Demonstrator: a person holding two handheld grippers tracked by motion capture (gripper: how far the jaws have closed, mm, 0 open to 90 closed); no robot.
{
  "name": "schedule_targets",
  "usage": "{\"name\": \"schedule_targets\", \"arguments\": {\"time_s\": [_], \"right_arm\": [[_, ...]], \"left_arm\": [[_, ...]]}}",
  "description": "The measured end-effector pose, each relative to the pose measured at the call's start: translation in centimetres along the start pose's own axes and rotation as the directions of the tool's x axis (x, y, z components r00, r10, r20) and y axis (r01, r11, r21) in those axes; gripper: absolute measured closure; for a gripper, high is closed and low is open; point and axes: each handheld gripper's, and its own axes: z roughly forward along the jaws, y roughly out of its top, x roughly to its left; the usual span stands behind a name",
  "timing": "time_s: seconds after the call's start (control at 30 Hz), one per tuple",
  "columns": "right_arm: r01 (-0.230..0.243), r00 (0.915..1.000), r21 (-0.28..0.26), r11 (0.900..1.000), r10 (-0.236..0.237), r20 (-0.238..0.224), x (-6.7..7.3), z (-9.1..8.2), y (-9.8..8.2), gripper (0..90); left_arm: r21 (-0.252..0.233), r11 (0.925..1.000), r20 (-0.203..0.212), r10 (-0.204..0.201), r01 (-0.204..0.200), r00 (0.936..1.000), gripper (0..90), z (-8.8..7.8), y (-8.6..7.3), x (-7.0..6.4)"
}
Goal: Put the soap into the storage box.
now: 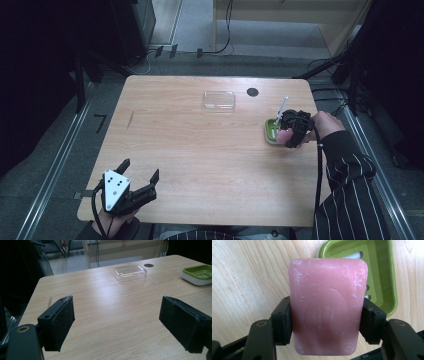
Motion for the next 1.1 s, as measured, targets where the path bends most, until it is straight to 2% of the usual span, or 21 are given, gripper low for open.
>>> {"name": "schedule_targets", "arguments": {"time_s": [0.2, 0.77, 0.87, 1.1], "right_arm": [[-0.009, 0.9999, -0.007, 1.000, 0.009, 0.005, -0.4, 0.1, 0.0, 38.6], [0.007, 0.9999, -0.010, 1.000, -0.007, 0.007, -1.6, 0.4, 0.6, 38.6], [0.030, 0.9995, -0.010, 0.999, -0.030, 0.005, -1.8, 0.6, 1.0, 38.6], [0.045, 0.9989, -0.003, 0.999, -0.045, 0.009, -2.4, 1.0, 1.5, 38.6]], "left_arm": [[0.000, 1.0000, -0.011, -0.006, 0.006, 0.9999, 13.4, -0.3, -0.1, 0.1], [0.002, 0.9998, -0.056, -0.018, 0.019, 0.9983, 13.3, -1.6, -0.6, 0.6], [0.006, 0.9998, -0.064, -0.018, 0.018, 0.9978, 13.3, -1.9, -0.6, 0.7], [0.007, 0.9995, -0.080, -0.029, 0.029, 0.9964, 13.3, -2.3, -0.8, 1.0]]}}
